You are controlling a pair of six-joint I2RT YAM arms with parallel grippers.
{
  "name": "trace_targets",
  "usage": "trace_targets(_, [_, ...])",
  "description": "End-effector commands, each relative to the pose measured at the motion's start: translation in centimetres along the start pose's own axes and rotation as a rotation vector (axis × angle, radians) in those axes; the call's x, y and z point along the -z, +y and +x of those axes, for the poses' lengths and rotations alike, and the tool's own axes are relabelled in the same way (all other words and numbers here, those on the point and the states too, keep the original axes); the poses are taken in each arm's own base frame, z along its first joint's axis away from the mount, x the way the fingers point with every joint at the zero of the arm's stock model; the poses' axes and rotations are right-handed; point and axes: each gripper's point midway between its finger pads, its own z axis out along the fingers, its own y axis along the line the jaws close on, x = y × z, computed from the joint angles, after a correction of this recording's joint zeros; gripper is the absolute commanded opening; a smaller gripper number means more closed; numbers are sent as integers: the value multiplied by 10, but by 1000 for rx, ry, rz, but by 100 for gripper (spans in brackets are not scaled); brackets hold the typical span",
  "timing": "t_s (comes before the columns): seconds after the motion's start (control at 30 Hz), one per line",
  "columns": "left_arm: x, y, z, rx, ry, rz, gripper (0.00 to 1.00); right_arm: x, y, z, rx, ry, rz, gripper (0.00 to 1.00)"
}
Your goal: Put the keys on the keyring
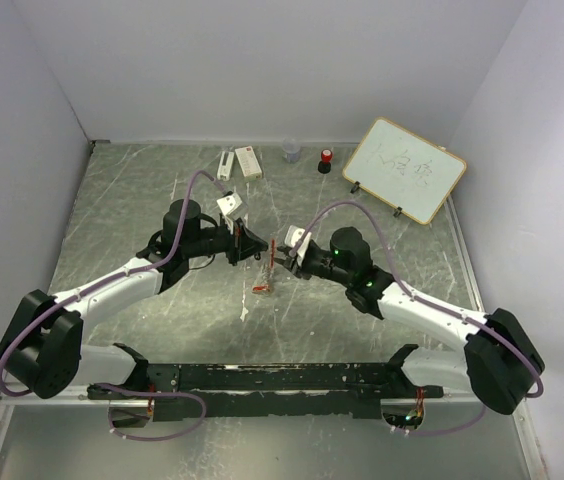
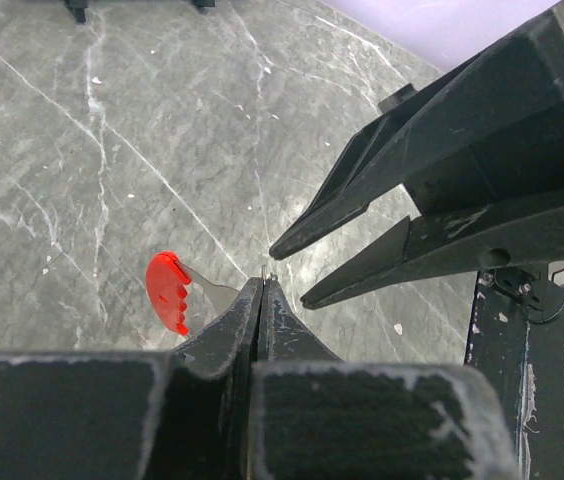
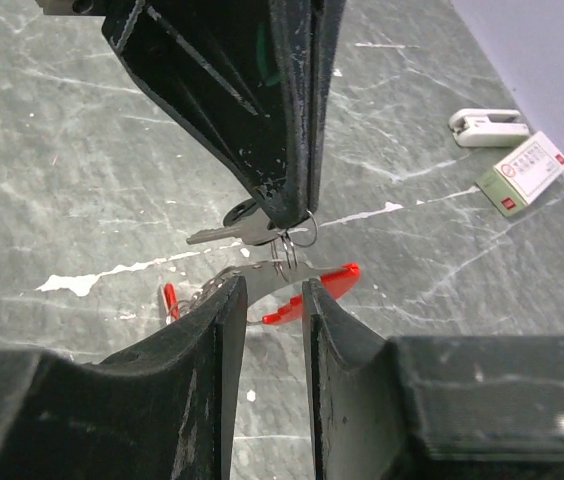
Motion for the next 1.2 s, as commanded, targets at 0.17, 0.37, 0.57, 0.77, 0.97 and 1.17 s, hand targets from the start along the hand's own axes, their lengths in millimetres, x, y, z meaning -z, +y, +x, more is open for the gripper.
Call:
trace_targets(0.17, [-1,-6,-17,-45,-38,45,7,-12,-3,-20,36,-61,-45,26])
trace_targets(0.37, [-1,-6,-17,-48,-36,48,7,-14,-4,-21,34,-65,-44,22])
trace_targets(0.57, [-2,-5,-17,-47,-36,50,7,-18,-4,-20,25,-65,-50,14])
trace_targets(0.77, [-2,-5,-17,-46,-33,48,7,-17,-8,-20,16,-77,-20,0])
trace_targets(0.97, [-2,-2,-17,-42,-40,26,7,-3,-18,-28,24,-117,76,0])
trace_targets(1.17, [-3,-1,-17,-39,-44,26,7,7,-20,-34,35,-128,100,0])
